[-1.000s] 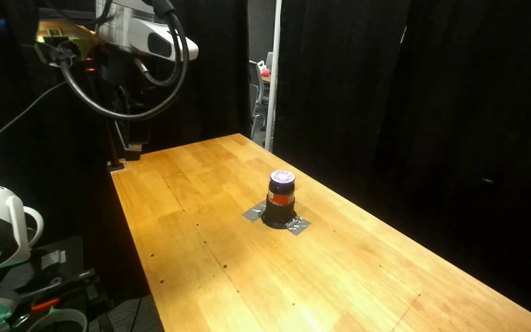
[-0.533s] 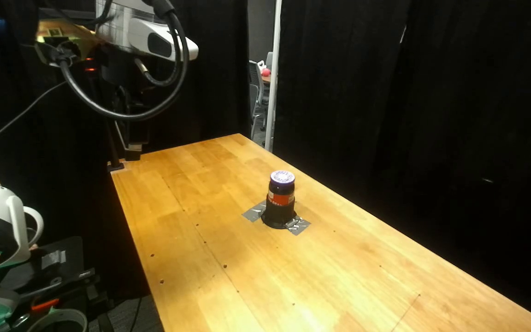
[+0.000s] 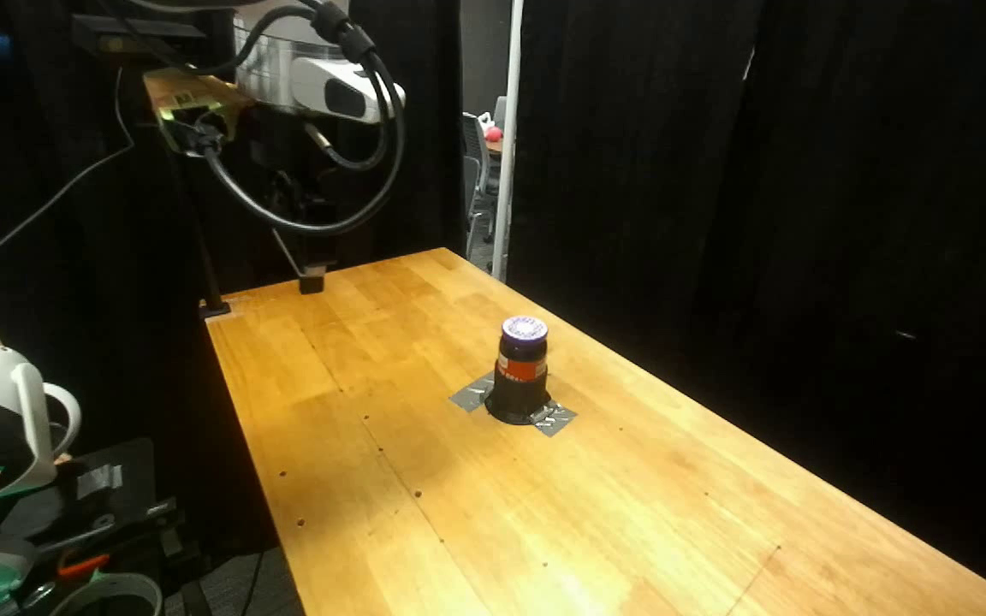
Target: Put the rubber band around the cup
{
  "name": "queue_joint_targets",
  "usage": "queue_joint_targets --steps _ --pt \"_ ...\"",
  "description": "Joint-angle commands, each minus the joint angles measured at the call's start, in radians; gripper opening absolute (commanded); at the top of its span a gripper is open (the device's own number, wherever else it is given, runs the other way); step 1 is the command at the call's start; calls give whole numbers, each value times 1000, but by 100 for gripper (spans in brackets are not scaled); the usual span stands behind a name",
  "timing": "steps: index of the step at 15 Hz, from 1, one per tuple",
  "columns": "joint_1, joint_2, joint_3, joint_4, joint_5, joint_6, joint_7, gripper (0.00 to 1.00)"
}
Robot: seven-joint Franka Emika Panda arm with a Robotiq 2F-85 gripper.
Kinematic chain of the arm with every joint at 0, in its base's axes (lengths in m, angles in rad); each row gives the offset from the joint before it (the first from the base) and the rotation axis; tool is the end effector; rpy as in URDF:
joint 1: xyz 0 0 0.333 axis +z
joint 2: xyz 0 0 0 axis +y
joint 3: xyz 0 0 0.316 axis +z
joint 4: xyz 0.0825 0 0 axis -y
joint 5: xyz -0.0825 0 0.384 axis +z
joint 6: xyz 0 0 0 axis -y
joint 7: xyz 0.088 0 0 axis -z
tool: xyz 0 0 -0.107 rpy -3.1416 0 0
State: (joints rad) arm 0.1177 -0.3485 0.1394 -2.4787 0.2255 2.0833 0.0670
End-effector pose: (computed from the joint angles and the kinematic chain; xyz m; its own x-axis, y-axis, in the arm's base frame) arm 0.4060 0.1186 0.4124 0.9955 0.0694 -0.0647 0.0599 -0.9885 -0.1387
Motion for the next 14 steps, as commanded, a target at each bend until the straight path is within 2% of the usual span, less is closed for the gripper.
queue_joint_targets --steps 1,4,8,11,14 --pt "1 165 29 118 -60 132 41 100" --pt "-8 303 52 206 -205 271 111 100" --pt "5 475 27 337 -414 375 246 100" --pt "26 591 -11 441 -468 405 290 100" --pt "35 693 -44 536 -434 449 275 100"
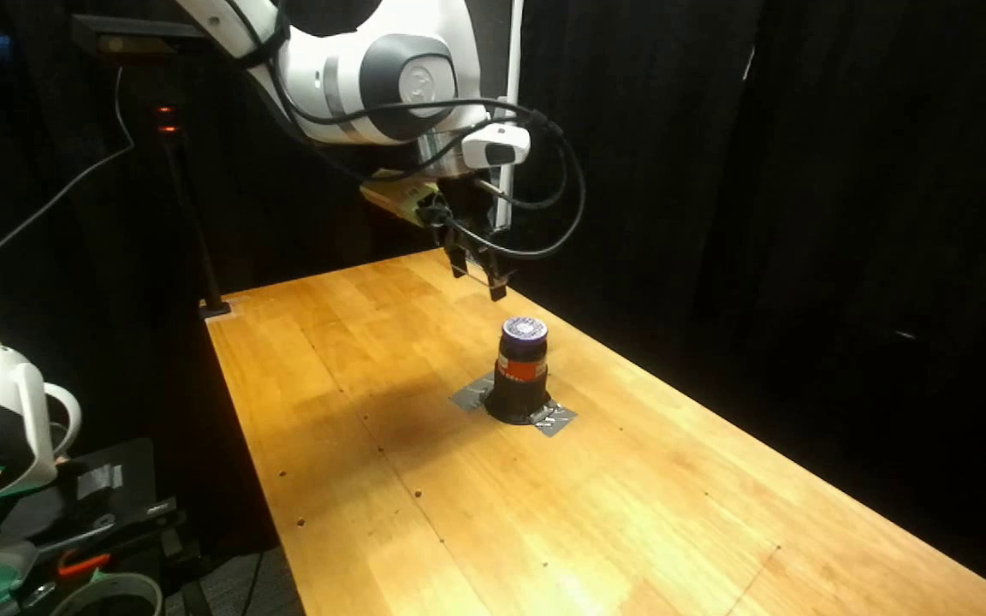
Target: Put the rubber band around the cup
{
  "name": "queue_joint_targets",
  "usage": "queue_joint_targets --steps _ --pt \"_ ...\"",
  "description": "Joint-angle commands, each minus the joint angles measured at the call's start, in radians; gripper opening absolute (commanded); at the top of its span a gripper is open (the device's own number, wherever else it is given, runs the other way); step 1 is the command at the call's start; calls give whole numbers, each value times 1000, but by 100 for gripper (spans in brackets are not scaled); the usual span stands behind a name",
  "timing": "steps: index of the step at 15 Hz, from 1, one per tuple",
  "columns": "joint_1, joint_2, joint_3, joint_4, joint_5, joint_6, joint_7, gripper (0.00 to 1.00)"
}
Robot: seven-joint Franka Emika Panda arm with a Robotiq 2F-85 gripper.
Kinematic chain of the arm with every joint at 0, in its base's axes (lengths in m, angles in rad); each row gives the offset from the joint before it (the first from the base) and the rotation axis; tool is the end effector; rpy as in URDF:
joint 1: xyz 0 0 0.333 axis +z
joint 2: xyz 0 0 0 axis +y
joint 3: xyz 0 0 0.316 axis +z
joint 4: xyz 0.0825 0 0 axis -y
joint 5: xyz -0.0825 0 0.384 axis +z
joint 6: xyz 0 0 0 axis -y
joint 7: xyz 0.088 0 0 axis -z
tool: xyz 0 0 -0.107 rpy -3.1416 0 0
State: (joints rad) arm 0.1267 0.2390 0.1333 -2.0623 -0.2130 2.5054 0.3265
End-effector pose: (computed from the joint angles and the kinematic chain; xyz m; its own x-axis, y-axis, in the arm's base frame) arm 0.5837 0.1543 0.3399 0.9699 0.0891 0.2267 0.0781 -0.9953 0.0572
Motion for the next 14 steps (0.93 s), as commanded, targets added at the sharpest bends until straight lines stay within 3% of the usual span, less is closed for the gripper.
queue_joint_targets --steps 1,8,14 --pt "31 133 -50 146 5 41 17 100" --pt "34 268 -109 283 41 49 -4 100" --pt "22 329 -121 325 95 34 -20 100"
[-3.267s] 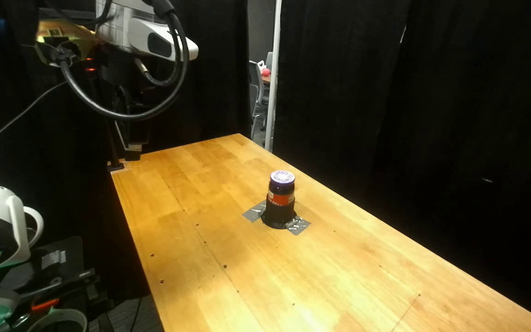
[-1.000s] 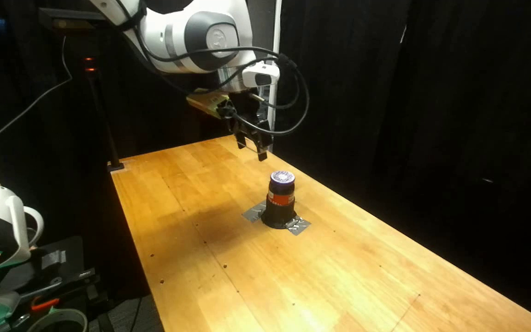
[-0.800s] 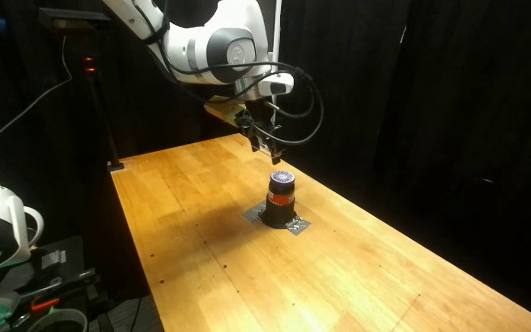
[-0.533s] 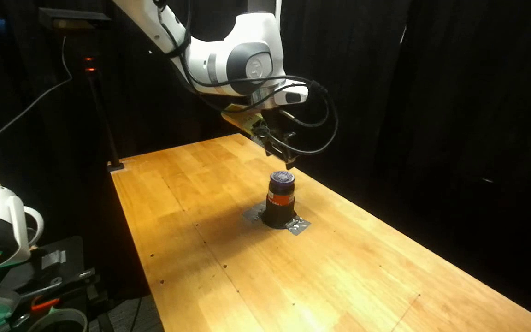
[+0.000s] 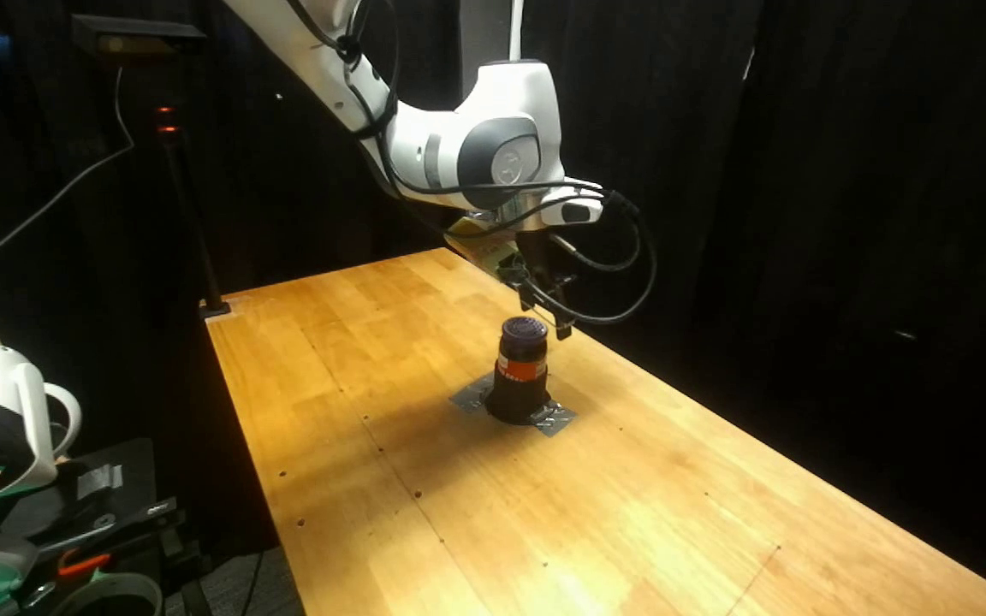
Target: Put the rubber band around the cup
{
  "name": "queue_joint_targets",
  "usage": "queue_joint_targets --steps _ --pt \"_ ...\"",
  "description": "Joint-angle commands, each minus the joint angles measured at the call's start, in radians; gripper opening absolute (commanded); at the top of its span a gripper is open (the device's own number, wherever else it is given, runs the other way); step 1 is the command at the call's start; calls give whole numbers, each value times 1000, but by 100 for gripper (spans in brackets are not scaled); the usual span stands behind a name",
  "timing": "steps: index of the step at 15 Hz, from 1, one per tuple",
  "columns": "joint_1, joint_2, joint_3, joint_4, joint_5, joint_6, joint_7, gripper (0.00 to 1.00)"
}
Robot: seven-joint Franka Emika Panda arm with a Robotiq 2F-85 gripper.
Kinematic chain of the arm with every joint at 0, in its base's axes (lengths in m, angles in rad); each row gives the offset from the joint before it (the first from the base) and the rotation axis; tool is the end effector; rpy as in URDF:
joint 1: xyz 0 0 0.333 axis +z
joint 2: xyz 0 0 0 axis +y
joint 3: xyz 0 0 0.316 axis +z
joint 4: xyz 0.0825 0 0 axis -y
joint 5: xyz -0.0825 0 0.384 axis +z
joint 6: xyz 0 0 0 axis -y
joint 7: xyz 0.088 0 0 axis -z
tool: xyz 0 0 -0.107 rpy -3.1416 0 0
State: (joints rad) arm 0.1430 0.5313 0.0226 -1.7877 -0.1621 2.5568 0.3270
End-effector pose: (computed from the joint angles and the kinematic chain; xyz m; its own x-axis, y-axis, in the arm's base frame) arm 0.6700 0.1128 0.2796 0.9672 -0.0365 0.2514 -0.0448 -0.9986 0.0277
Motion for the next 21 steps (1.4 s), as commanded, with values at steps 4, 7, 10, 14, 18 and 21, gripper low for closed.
queue_joint_targets --steps 4,7,10,14,18,21 --pt "-11 52 0 56 106 -55 -40 100" --pt "-17 55 1 59 137 -97 -51 100" --pt "-24 55 11 76 172 -228 -54 100" --pt "-37 58 33 121 225 -427 -101 100" --pt "-40 78 36 160 254 -508 -123 100" --pt "-35 79 29 143 252 -489 -123 100"
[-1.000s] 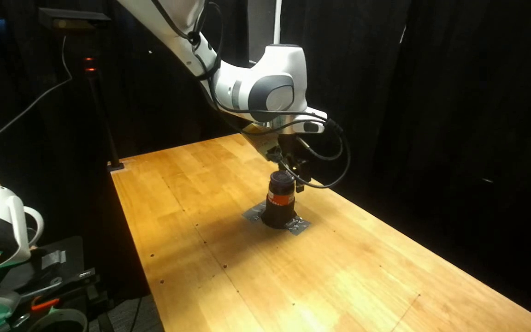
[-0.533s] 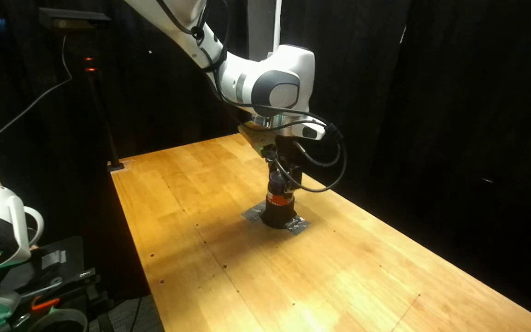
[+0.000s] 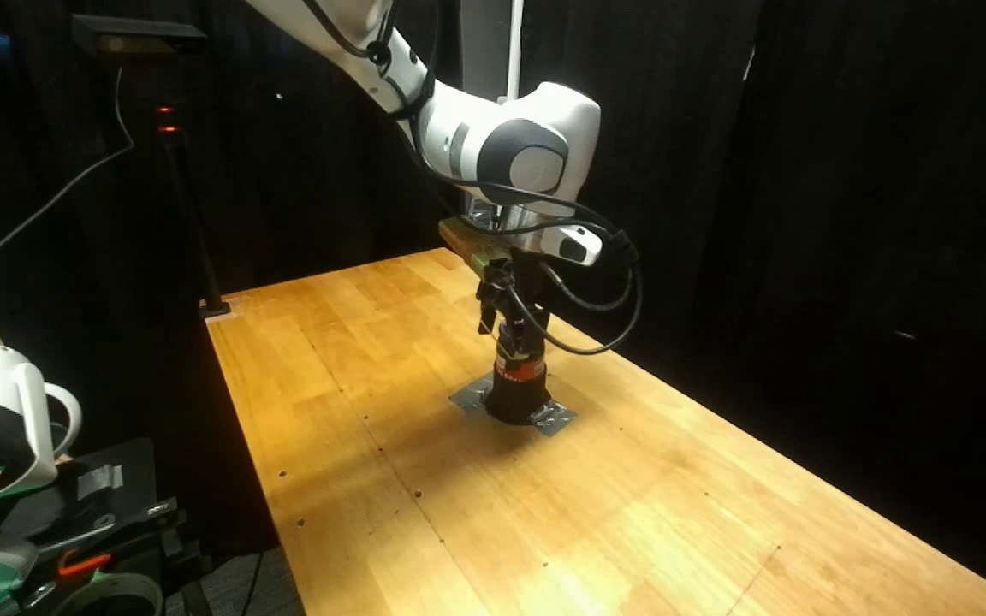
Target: Put the rubber band around the cup
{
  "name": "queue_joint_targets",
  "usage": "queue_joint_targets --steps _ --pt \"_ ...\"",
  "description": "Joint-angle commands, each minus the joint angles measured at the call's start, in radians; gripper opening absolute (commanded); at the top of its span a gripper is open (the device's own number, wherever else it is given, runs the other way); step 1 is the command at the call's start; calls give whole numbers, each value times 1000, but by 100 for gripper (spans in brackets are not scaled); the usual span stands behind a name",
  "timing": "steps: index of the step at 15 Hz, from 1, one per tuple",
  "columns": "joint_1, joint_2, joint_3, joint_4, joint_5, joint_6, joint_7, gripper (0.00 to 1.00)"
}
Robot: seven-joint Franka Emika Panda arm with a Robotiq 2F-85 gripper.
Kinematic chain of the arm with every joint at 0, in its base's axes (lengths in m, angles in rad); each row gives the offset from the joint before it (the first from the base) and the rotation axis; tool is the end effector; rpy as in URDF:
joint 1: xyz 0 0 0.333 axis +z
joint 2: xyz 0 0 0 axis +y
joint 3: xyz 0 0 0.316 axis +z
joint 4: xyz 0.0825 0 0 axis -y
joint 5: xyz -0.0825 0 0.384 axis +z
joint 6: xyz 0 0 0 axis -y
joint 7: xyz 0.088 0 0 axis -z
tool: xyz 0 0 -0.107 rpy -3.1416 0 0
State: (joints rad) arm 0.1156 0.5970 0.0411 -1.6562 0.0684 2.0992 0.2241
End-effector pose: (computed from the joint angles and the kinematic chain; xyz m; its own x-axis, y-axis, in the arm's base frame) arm 0.6583 0.1045 0.2510 0.9801 -0.1066 -0.1677 -0.1148 -0.9926 -0.0398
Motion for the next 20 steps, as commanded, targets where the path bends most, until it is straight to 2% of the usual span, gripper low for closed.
queue_joint_targets --steps 1,6,8,9,10,11,14,18,20 --pt "-8 10 10 -8 22 -15 -22 100" --pt "-9 -41 6 -114 14 73 -33 100" --pt "-10 -81 5 -187 13 149 -36 100" --pt "-11 -104 7 -228 16 189 -38 75" --pt "-11 -123 8 -261 14 221 -41 73" --pt "-12 -153 12 -311 19 262 -46 66" --pt "-14 -229 21 -433 25 352 -60 42" --pt "-15 -327 40 -610 36 551 -80 13" --pt "-13 -356 49 -688 39 693 -81 9"
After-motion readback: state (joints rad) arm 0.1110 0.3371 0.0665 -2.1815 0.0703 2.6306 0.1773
